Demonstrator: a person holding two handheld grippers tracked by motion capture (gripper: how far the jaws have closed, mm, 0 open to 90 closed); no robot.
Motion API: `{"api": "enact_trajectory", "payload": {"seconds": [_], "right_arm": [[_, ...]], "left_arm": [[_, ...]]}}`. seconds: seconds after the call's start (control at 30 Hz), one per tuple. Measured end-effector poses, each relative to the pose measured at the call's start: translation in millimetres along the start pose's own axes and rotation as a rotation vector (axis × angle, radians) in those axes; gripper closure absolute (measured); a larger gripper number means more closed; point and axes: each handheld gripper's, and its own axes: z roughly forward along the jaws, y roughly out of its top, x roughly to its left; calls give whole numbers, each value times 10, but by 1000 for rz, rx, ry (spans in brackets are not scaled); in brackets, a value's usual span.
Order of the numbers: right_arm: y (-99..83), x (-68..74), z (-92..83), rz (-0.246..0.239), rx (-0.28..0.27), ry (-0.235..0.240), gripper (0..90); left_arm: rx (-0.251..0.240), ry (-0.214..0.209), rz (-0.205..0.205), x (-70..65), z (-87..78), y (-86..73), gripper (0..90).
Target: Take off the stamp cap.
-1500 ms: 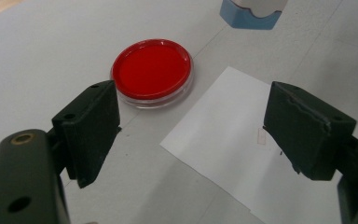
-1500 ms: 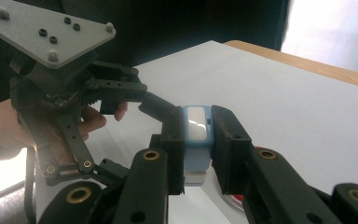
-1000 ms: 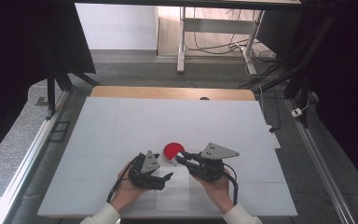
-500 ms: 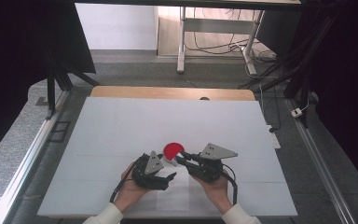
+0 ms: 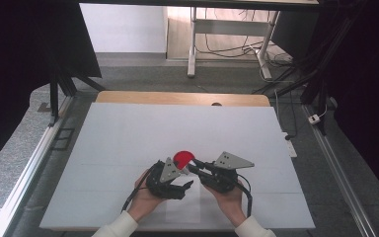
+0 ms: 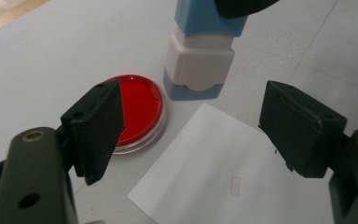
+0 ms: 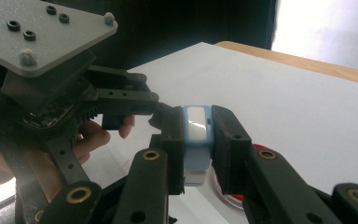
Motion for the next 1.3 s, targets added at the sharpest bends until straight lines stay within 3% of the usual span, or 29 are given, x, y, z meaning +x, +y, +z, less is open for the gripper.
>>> {"api": "enact_trajectory", "payload": {"seconds": [0.3,0.57,0.83,1.3], "right_arm": [[1,3,-7,2,-12,-10,747],[-20,9,11,1,-9,-9,747],[-28,4,12,11,-10,-7,747],[-37,3,18,14,-11,-9,747]], "left_arm": [[-3,18,16,-38,45,-17,255],[-21,54,34,-42,38,-17,353],[-29,52,46,-45,38,-19,503],[-28,44,46,-34,30,-19,611]]}}
